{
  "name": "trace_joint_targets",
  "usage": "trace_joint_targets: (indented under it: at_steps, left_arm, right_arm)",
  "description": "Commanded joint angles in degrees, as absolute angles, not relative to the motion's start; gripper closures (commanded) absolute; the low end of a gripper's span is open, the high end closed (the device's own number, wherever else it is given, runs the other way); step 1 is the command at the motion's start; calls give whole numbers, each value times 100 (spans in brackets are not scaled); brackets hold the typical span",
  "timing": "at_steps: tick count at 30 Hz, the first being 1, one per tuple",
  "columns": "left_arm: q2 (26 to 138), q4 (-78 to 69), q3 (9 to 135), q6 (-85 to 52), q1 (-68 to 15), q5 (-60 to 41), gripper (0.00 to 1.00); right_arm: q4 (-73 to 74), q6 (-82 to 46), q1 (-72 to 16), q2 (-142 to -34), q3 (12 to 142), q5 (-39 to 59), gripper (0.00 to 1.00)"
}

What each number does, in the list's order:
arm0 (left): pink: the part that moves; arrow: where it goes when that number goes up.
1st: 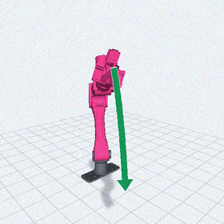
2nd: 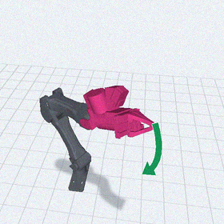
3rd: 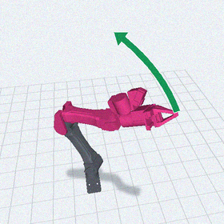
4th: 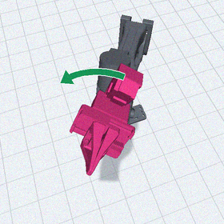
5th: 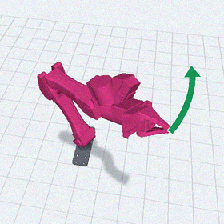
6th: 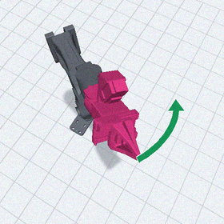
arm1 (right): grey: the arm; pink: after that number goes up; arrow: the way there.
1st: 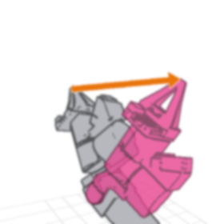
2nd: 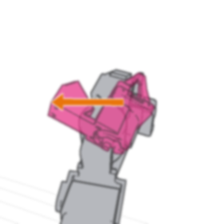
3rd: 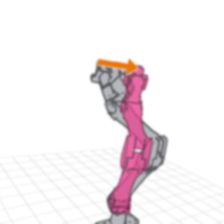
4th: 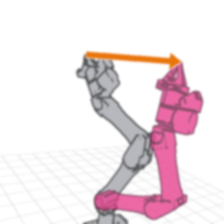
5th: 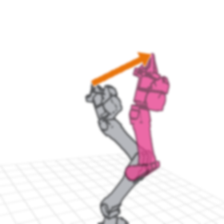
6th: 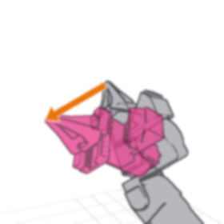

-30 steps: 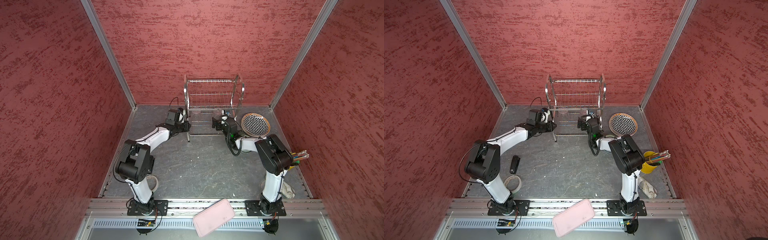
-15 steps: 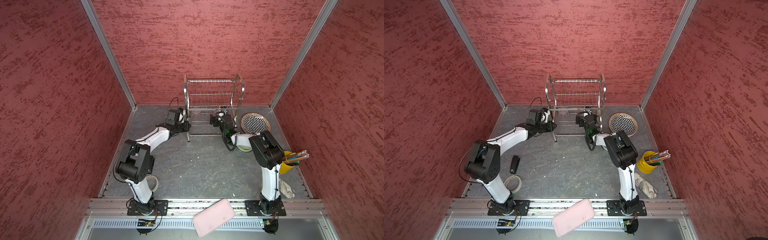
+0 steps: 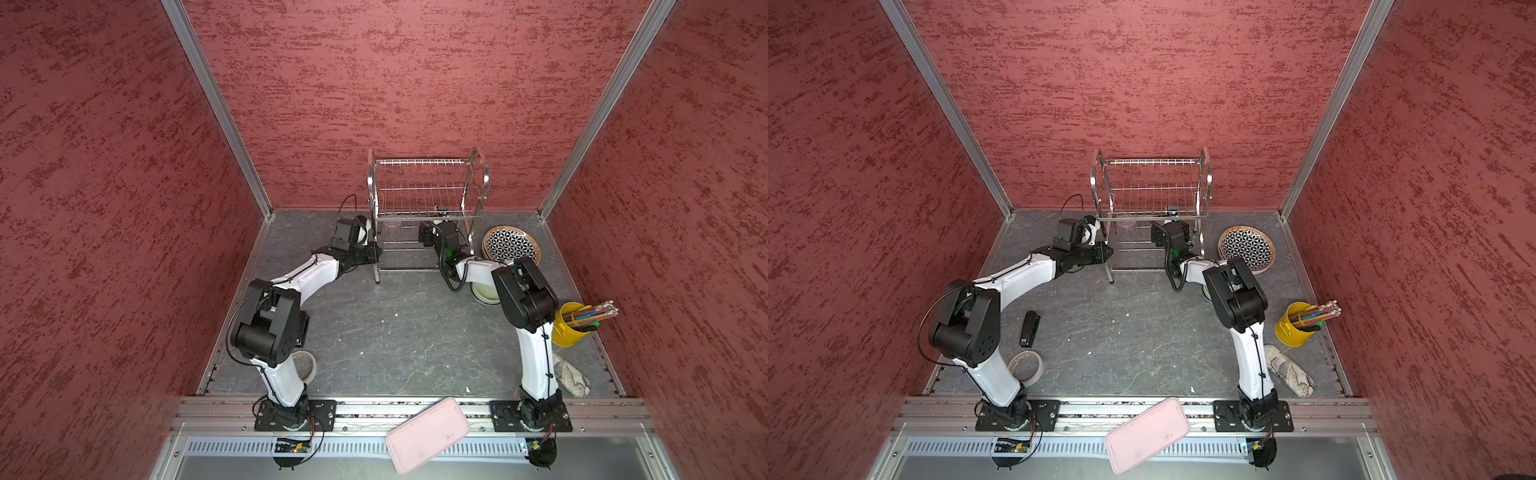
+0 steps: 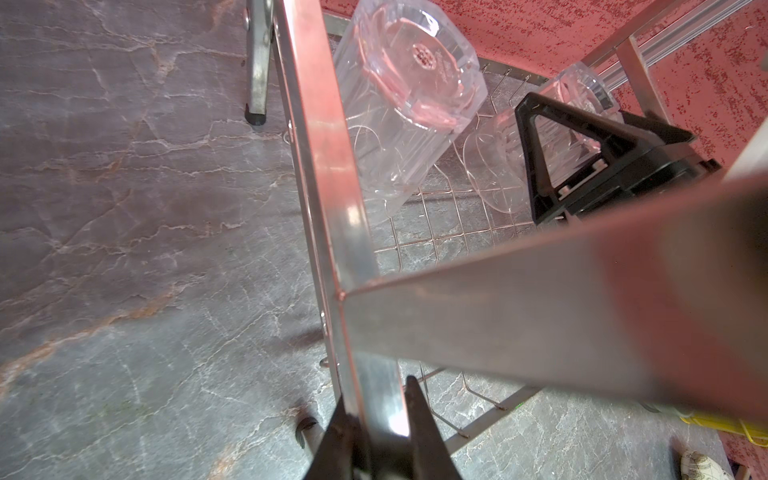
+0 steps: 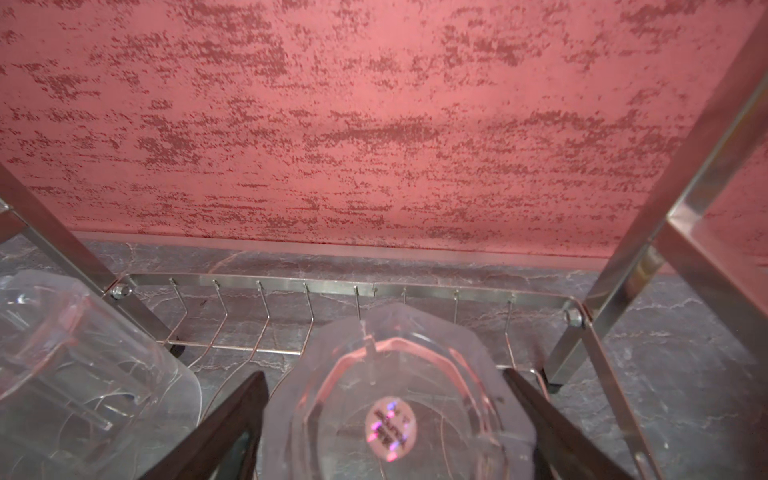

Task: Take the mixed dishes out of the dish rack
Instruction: 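Lower the right gripper around a clear plastic cup in the rack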

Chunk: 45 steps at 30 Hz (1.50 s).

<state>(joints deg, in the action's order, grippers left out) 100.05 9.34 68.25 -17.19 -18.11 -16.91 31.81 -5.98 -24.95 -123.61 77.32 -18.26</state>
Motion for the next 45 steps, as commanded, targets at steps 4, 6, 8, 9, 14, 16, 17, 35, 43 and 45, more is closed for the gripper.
trace_joint_targets:
  at_steps: [4,6,8,9,14,16,17,35,43,45]
  left_arm:
    - [9721,890,6925,-1806,-1714,-1767,83]
    - [9733,888,6926,-1803,-1714,-1789,83]
    - [9738,879,6914,-1802,-1714,-1785,83]
    - [9731,872,6904,-1809,-1714,-1784,83]
    - [9729,861,6891,-1819,-1714,-1784,83]
    - [9747,861,6898,-1819,-1714,-1784,83]
    - [9762,864,6899,-1831,-1714,-1789,83]
    - [9826,843,6909,-1846,-1722,-1767,83]
    - [9825,844,6907,-1837,-1731,-1740,82]
    - [9835,859,6913,-1828,-1731,-1732,82]
  right_arm:
    - [3080,-676,-2474,-12353,7767,-1895,24]
    - [3116,-708,-2474,-12293,7679,-1857,30]
    - [3164,-733,-2478,-12246,7590,-1854,34]
    - [3180,-737,-2479,-12230,7562,-1858,35]
    - [3219,-771,-2479,-12100,7415,-1846,44]
    - [3267,-779,-2473,-12018,7334,-1799,47]
    - [3303,-779,-2481,-11974,7273,-1766,47]
    - [3466,-1758,-2505,-11065,6478,-935,57]
    - [3484,-2398,-2497,-10724,6371,-617,59]
    - [3543,-2573,-2505,-10613,6250,-518,59]
